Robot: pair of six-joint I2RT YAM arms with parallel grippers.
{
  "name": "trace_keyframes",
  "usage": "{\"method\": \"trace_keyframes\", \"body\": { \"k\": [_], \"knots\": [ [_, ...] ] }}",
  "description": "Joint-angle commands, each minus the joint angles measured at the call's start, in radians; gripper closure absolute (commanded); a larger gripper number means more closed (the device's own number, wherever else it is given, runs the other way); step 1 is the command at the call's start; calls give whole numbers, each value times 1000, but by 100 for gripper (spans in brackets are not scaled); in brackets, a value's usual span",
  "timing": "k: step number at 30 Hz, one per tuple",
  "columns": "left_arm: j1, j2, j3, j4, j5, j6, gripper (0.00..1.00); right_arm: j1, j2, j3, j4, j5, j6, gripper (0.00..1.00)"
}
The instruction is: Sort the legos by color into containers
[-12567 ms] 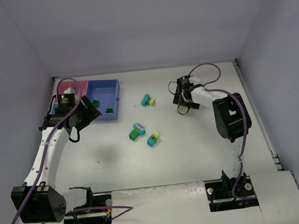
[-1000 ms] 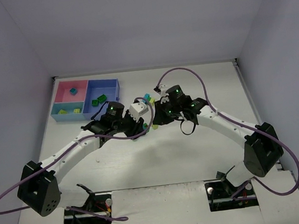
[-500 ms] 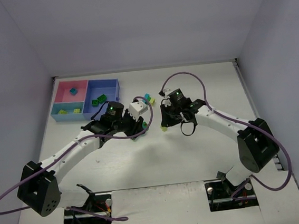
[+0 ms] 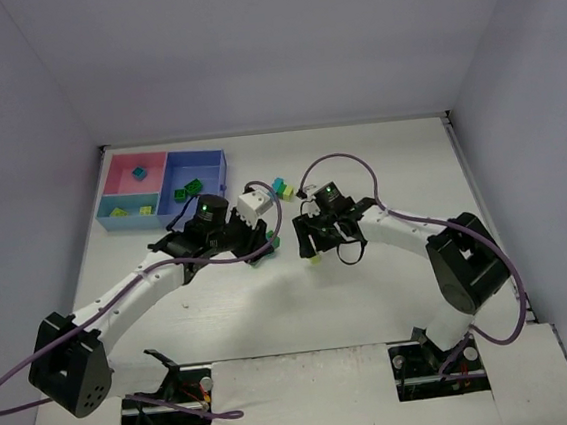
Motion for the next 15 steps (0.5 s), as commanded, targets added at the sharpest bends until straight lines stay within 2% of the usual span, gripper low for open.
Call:
{"method": "trace_keyframes", "body": {
  "k": [1, 5, 7, 8, 11, 15],
  "knots": [
    [23, -48, 31, 38, 51, -34, 96, 6, -86, 22, 42, -75, -71, 41],
    [69, -51, 57, -1, 141, -25, 96, -4, -187, 46, 42, -176, -154, 38],
    [110, -54, 72, -16, 196, -5, 99, -14, -226, 62, 40, -272, -197, 39],
    [129, -54, 78, -22, 282, 2, 100, -17, -261, 68, 42, -309, -214, 39],
    [187, -54, 129, -76, 380, 85, 100, -19, -333, 79, 42, -450, -287, 39],
    [195, -41, 244, -254, 483, 232, 100, -19, -392, 88, 42, -581, -349, 38]
  ]
}}
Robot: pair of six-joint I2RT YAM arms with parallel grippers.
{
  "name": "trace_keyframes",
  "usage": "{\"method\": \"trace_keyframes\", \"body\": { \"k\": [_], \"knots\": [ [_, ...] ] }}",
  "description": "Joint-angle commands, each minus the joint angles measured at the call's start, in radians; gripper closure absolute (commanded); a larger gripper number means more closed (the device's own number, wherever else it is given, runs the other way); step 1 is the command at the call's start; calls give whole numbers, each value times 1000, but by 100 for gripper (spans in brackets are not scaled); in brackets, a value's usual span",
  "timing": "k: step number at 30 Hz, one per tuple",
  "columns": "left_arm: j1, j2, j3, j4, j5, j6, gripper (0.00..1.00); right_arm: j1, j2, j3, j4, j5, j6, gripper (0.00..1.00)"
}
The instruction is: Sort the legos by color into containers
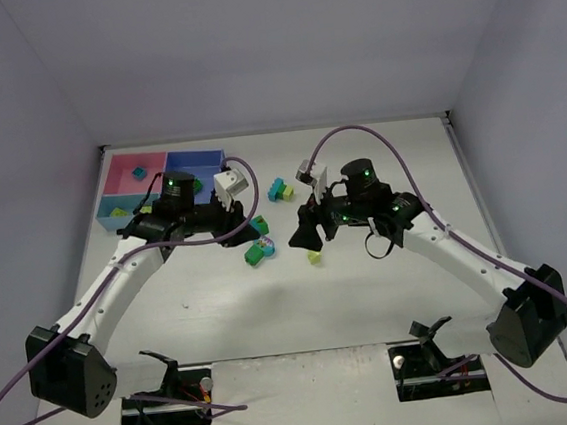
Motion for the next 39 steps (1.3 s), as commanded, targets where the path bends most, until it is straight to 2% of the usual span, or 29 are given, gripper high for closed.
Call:
{"method": "trace_keyframes", "body": {
  "k": [1, 6, 10, 16, 26, 39],
  "knots": [
    [1, -15, 159, -114, 179, 155, 100, -5, -54, 46, 38, -187, -97, 38],
    [-3, 11, 266, -260, 293, 245, 100, -2, -26, 115, 37, -264, -125, 38],
    [-8, 3, 301, -309, 296, 275, 100, -3, 6, 184, 35, -251, -154, 37],
    [-16, 8, 316, -344, 299, 294, 100, 3, 69, 287, 35, -348, -168, 38],
    [-17, 16, 322, -343, 307, 292, 100, 21, 107, 315, 30, -445, -183, 39],
    [-20, 28, 326, -315, 342, 255, 100, 49, 135, 313, 26, -448, -200, 41]
  ]
}}
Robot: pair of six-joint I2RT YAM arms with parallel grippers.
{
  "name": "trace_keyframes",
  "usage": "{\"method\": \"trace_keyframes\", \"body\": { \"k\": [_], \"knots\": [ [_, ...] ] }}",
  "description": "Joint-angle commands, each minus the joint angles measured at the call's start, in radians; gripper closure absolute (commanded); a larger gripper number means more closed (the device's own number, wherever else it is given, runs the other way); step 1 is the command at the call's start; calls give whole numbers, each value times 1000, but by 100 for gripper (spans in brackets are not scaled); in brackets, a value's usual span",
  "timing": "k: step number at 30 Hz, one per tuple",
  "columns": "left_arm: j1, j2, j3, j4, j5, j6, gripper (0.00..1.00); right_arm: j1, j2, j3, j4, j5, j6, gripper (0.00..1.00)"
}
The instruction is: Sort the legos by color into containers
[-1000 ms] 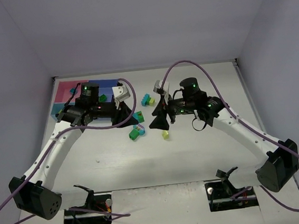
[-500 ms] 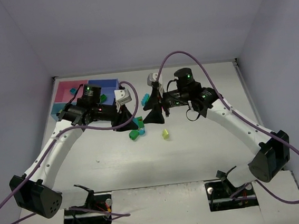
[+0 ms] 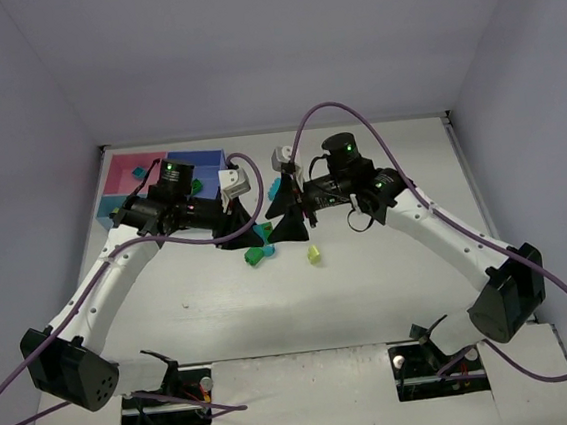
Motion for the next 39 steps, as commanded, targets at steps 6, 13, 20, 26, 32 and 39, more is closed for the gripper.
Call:
{"method": "trace_keyframes", "body": {
  "k": [6, 13, 20, 26, 32, 39],
  "knots": [
    [-5, -10, 51, 44, 59, -7, 100, 16, 19, 36, 39, -24, -22, 46],
    [-6, -11, 47, 51, 61, -7, 100, 18, 26, 31, 38, -15, -26, 71],
    [8, 2, 22, 41, 52, 4, 100, -5, -20, -30, 25, -16, -31, 100],
    [37, 2, -1, 49, 52, 22, 100, -68, -75, -88, 21, -32, -23, 100],
    [81, 32, -15, 61, 39, 33, 100, -117, -99, -119, 18, 5, 6, 100],
    [283, 24, -75, 437, -552, -334, 100, -120, -110, -141, 22, 191, 58, 100]
  ]
}}
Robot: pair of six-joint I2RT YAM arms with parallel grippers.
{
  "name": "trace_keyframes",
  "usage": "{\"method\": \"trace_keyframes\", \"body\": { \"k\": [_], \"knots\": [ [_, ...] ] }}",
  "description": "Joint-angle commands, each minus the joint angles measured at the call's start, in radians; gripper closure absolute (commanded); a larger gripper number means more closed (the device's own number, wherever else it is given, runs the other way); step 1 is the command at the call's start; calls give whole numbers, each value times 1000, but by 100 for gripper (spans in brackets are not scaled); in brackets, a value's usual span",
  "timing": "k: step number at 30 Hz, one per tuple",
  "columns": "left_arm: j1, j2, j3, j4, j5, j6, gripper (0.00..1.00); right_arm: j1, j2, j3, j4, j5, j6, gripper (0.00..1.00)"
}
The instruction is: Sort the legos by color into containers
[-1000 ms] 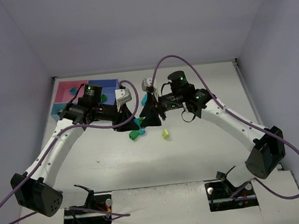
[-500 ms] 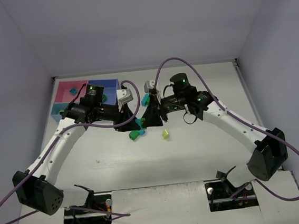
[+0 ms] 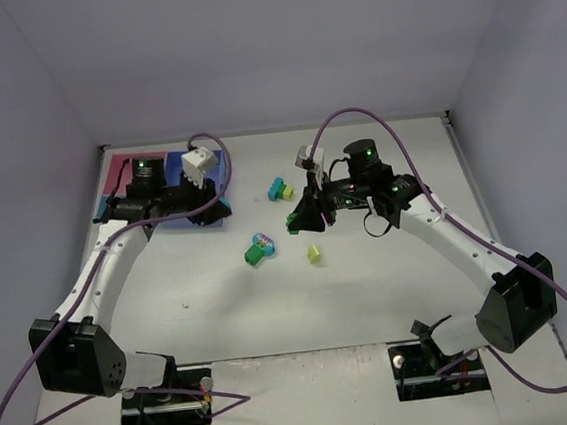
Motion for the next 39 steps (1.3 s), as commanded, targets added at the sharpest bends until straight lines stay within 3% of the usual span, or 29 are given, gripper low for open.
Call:
{"method": "trace_keyframes", "body": {
  "k": [1, 6, 8, 13, 17, 24, 29, 32, 39],
  "knots": [
    [107, 0, 28, 264, -491, -220, 100, -1, -41, 0, 40, 63, 42, 100],
    [204, 188, 203, 301, -753, -329, 100, 1, -35, -6, 40, 55, 49, 100],
    [270, 285, 253, 316, -787, -352, 91, 1, -35, -4, 40, 51, 52, 100],
    [342, 491, 471, 280, -805, -389, 81, 1, -26, 6, 40, 35, 58, 100],
    [362, 638, 583, 240, -811, -404, 65, 4, -22, 3, 40, 32, 72, 100],
    [366, 681, 637, 221, -758, -434, 43, 6, -16, -9, 40, 32, 75, 100],
    [351, 562, 579, 188, -412, -525, 34, 9, -6, 29, 41, -21, 44, 100],
    [298, 424, 453, 229, -225, -594, 33, 15, -4, 55, 40, -35, 6, 100],
    [114, 164, 190, 353, 10, -877, 21, 24, 14, 130, 43, -43, -59, 99]
  ]
}}
